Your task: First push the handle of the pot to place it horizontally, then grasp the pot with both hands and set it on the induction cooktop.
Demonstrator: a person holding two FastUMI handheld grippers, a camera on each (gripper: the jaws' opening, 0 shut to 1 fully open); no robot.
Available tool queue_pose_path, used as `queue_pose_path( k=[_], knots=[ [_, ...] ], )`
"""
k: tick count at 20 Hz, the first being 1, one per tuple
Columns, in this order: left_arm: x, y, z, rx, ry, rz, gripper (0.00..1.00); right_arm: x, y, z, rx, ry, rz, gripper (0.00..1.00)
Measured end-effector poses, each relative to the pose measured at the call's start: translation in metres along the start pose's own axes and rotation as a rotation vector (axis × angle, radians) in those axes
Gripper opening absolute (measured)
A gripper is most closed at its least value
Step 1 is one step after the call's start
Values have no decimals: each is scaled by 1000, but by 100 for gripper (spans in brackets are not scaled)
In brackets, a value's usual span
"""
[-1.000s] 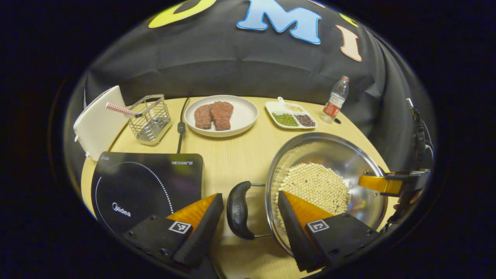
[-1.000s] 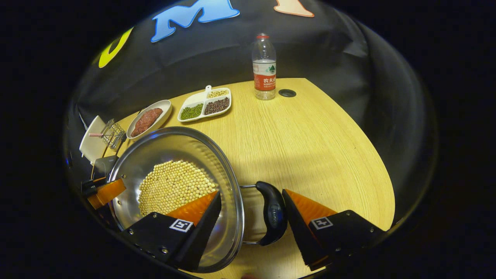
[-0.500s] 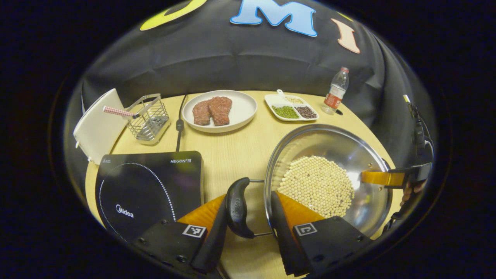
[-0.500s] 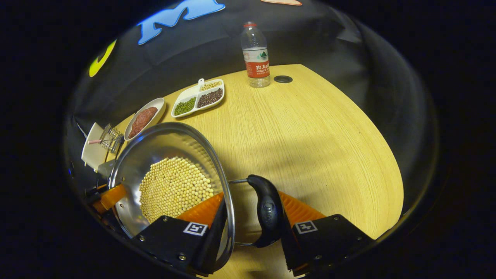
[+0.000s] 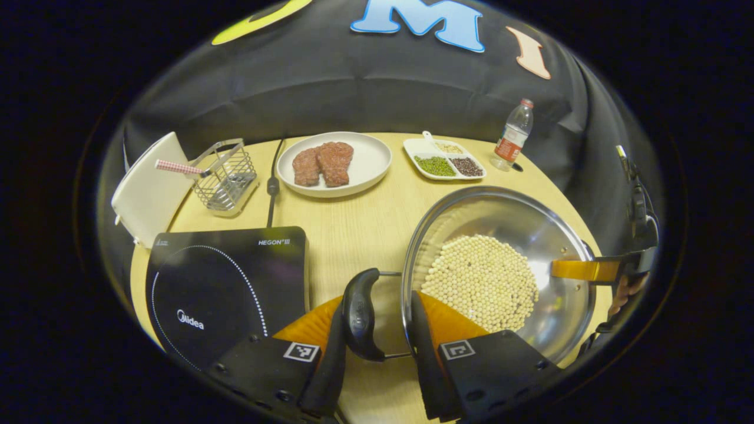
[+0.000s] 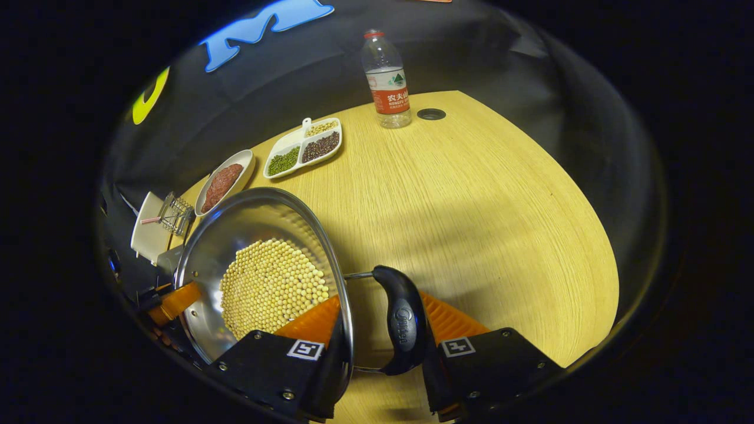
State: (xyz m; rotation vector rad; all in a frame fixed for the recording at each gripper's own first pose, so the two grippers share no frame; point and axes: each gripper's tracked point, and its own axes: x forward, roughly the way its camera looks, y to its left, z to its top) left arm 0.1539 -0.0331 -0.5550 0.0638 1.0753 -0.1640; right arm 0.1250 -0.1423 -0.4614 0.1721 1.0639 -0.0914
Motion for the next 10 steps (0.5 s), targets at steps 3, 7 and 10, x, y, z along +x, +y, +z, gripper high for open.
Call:
queue_pose_path(
  k=[3, 7, 10],
  knots=[
    [-5, -1, -2, -8, 6, -1, 60, -2, 1, -3, 21, 14, -11, 58],
    [-26, -1, 1, -12, -11, -1, 60, -25, 5, -6, 3, 4, -8, 58],
    [-45, 1, 12, -22, -39, -4, 57, -46, 12, 2, -10, -10, -10, 58]
  ],
)
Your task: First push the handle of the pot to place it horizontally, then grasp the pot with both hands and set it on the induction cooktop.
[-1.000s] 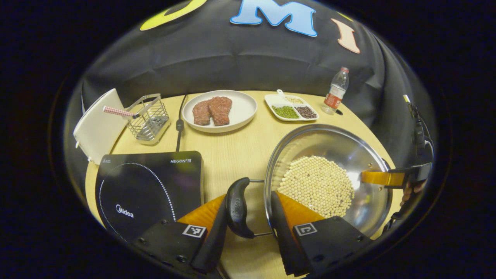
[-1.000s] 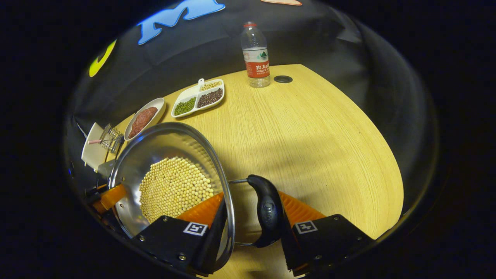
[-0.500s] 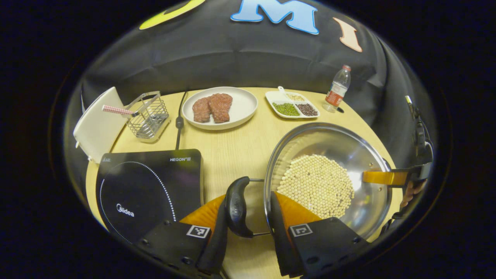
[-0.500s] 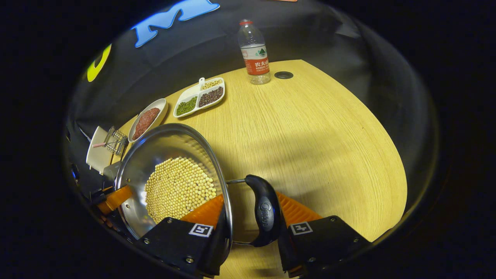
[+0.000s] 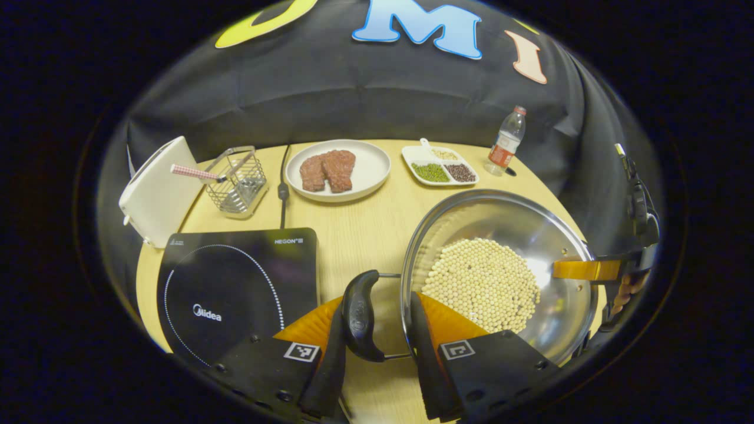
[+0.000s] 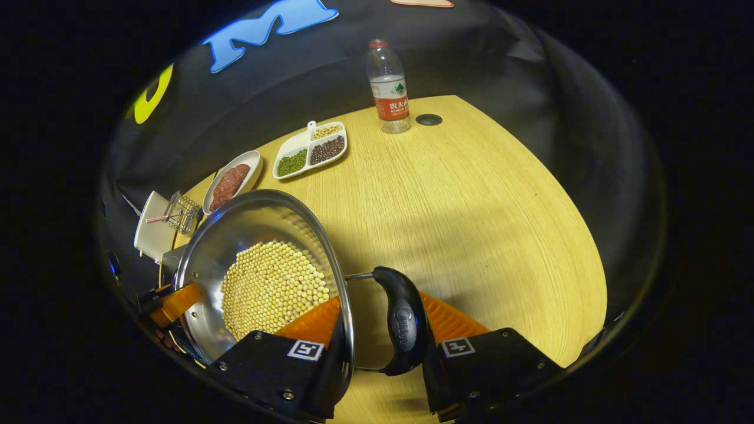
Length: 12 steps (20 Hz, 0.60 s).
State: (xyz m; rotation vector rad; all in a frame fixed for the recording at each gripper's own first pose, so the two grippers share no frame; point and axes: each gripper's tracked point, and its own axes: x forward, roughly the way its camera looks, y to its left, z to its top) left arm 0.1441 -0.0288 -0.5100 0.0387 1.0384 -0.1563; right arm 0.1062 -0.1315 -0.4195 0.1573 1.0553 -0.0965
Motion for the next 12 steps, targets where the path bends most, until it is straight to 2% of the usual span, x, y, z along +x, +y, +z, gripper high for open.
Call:
queue_pose_path(
  k=[1, 3, 5, 6, 8, 9, 10, 11, 12],
  knots=[
    [-7, 2, 3, -6, -10, -2, 60, -6, 3, 4, -7, -7, -1, 58],
    [-21, 8, 10, -18, -26, -1, 57, -21, 14, 10, -28, -22, 0, 58],
    [-36, 19, 18, -25, -42, 9, 60, -32, 29, 13, -48, -33, 9, 58],
    [-45, 26, 22, -27, -52, 17, 57, -37, 37, 16, -52, -39, 17, 58],
    [-62, 40, 30, -31, -73, 32, 60, -46, 54, 20, -63, -51, 34, 58],
    [-70, 48, 33, -33, -81, 39, 57, -51, 65, 21, -65, -56, 41, 58],
    [-77, 55, 36, -35, -88, 45, 60, -56, 73, 21, -68, -58, 47, 58],
    [-84, 63, 38, -36, -94, 50, 57, -60, 81, 21, -71, -63, 53, 58],
    [-91, 70, 40, -35, -100, 55, 60, -64, 88, 22, -73, -66, 57, 58]
  ],
)
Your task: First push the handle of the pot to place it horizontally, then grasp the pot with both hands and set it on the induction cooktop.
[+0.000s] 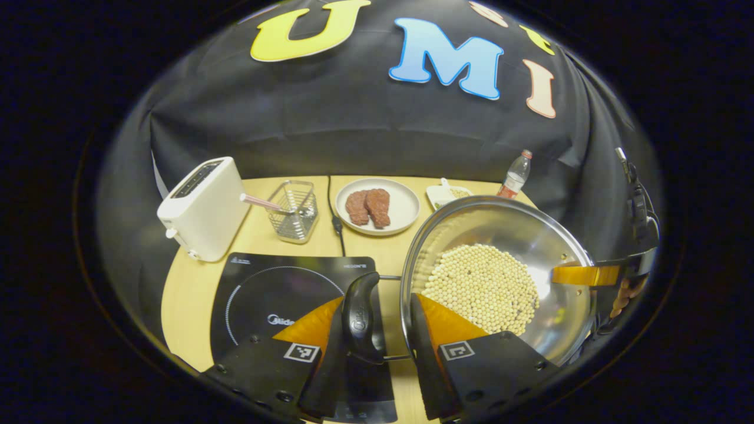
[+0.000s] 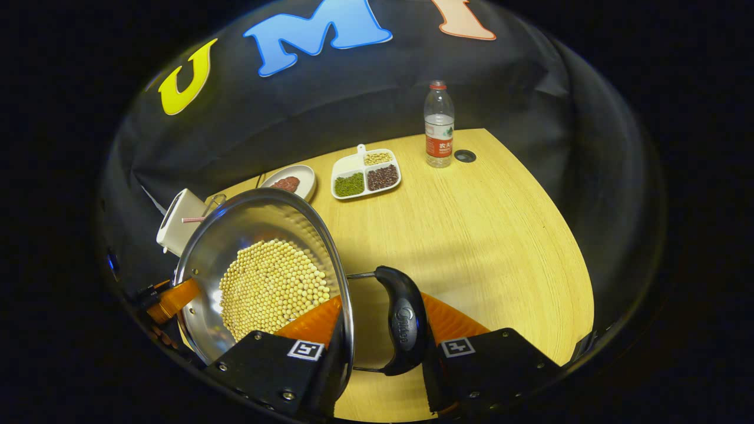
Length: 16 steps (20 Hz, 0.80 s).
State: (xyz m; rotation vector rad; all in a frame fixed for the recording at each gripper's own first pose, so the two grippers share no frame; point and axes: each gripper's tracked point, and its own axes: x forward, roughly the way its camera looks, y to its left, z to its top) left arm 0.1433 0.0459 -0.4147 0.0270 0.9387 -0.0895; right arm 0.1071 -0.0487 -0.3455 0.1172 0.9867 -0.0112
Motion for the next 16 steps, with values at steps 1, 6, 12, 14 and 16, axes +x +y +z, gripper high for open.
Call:
queue_pose_path(
  k=[1, 6, 12, 14, 16],
  knots=[
    [-5, 6, 2, -1, -1, 3, 57, -3, 7, 1, -3, -3, 4, 58],
    [-29, 39, 6, -2, 1, 16, 57, -15, 42, -8, -8, -1, 20, 58],
    [-43, 83, 0, -13, 13, 27, 57, -15, 83, -20, -22, 18, 24, 57],
    [-44, 97, -4, -23, 22, 28, 57, -13, 96, -24, -31, 24, 24, 57],
    [-46, 111, -3, -25, 23, 35, 57, -9, 110, -24, -40, 24, 31, 58]
  ],
)
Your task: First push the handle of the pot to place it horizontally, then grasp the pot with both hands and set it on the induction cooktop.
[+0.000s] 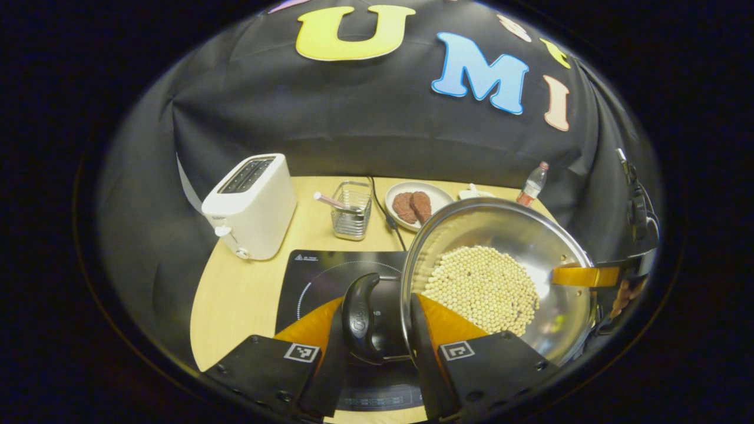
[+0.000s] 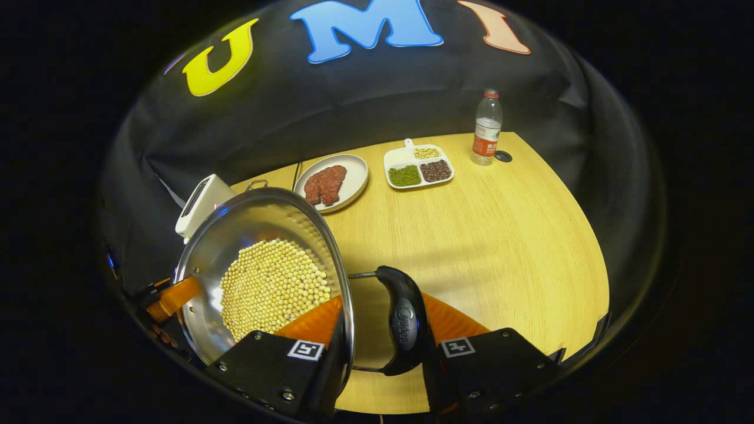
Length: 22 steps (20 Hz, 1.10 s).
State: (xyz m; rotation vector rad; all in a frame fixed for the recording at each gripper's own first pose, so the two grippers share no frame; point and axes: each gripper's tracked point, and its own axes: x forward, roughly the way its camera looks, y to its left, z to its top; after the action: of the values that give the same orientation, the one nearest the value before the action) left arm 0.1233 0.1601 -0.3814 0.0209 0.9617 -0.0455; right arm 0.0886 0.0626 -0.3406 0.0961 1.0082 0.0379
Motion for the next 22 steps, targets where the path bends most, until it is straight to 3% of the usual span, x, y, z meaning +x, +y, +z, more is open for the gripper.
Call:
queue_pose_path(
  k=[9, 17, 19, 22],
  knots=[
    [8, 57, -9, 3, 5, 25, 60, 22, 54, -16, -4, 20, 17, 58],
    [33, 94, -8, 27, 20, 36, 57, 45, 95, -30, 19, 47, 20, 58],
    [30, 95, -5, 40, 23, 31, 60, 49, 100, -36, 36, 55, 16, 58],
    [32, 93, -5, 51, 41, 15, 57, 56, 109, -44, 40, 64, 2, 58]
  ],
)
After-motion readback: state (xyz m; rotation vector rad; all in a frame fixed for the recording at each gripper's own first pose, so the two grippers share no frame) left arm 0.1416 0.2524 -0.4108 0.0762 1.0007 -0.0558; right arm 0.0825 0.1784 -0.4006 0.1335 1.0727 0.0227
